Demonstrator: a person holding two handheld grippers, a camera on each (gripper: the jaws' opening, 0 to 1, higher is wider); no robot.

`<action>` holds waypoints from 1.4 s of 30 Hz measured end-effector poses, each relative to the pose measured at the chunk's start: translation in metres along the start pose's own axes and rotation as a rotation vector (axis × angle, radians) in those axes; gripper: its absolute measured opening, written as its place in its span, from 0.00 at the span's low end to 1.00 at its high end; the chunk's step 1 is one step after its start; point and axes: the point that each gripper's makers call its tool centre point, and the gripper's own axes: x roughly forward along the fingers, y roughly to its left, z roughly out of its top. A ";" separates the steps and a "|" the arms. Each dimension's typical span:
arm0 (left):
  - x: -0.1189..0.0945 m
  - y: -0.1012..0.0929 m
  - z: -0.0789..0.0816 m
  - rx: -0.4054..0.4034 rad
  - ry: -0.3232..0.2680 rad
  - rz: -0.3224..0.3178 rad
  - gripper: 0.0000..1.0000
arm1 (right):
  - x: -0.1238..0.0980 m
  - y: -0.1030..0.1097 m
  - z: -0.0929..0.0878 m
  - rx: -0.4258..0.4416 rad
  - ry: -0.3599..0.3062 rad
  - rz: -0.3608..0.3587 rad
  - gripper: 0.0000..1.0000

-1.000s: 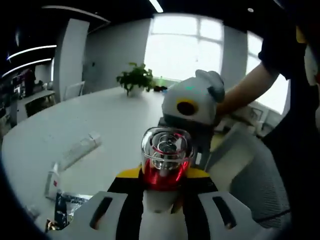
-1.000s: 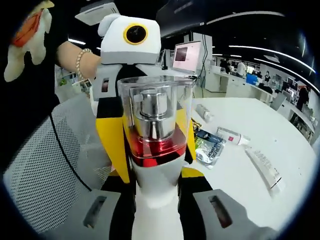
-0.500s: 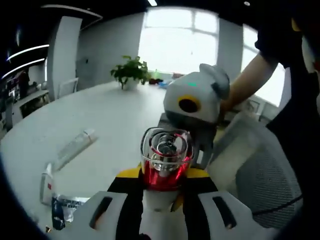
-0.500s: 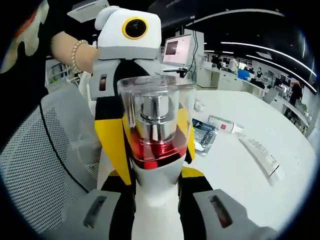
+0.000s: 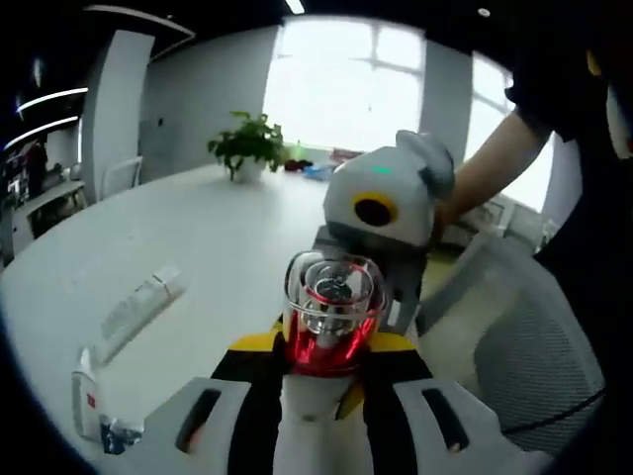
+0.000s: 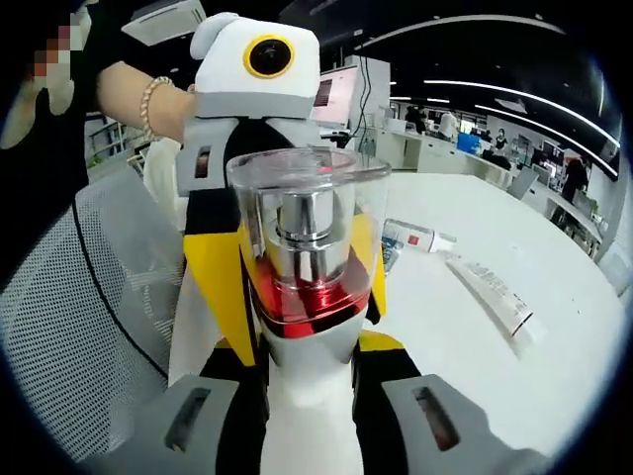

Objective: Arrange the skincare products in the storage area until every visible bottle or jar stands upright without overlapping.

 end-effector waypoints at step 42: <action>0.078 0.109 0.052 -0.025 -0.042 0.045 0.24 | -0.030 -0.150 -0.028 0.055 -0.006 -0.136 0.31</action>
